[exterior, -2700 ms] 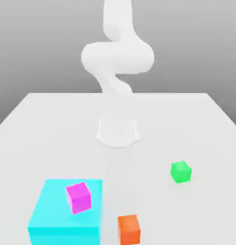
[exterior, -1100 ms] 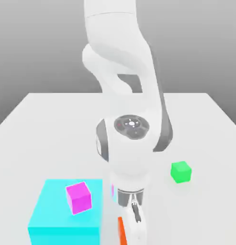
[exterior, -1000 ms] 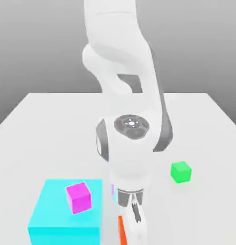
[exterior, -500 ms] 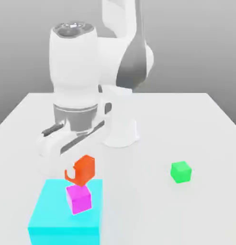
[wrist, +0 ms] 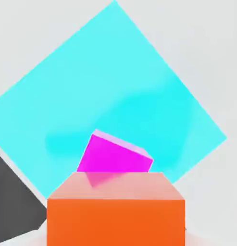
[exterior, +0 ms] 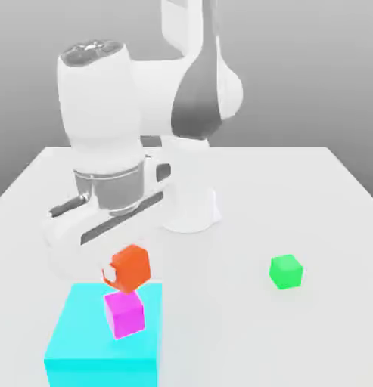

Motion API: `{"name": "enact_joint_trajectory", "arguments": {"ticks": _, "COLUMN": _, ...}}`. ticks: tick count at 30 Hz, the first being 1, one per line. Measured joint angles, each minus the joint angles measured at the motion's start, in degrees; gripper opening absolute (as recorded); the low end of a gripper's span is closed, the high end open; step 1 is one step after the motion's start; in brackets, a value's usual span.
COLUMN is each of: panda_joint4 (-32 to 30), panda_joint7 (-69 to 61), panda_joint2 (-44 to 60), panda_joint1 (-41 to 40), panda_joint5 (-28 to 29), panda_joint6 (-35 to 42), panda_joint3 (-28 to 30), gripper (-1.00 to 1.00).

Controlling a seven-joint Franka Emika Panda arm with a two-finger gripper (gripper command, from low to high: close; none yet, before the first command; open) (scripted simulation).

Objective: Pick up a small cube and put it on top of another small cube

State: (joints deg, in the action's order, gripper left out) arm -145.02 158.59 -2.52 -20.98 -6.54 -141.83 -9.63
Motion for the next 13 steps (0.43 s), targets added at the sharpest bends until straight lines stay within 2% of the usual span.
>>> {"name": "enact_joint_trajectory", "arguments": {"ticks": 13, "panda_joint4": -0.8, "panda_joint7": 1.7, "panda_joint2": 3.6, "panda_joint1": -0.1, "panda_joint5": 2.3, "panda_joint6": -4.0, "panda_joint3": 0.0, "gripper": -1.0}}
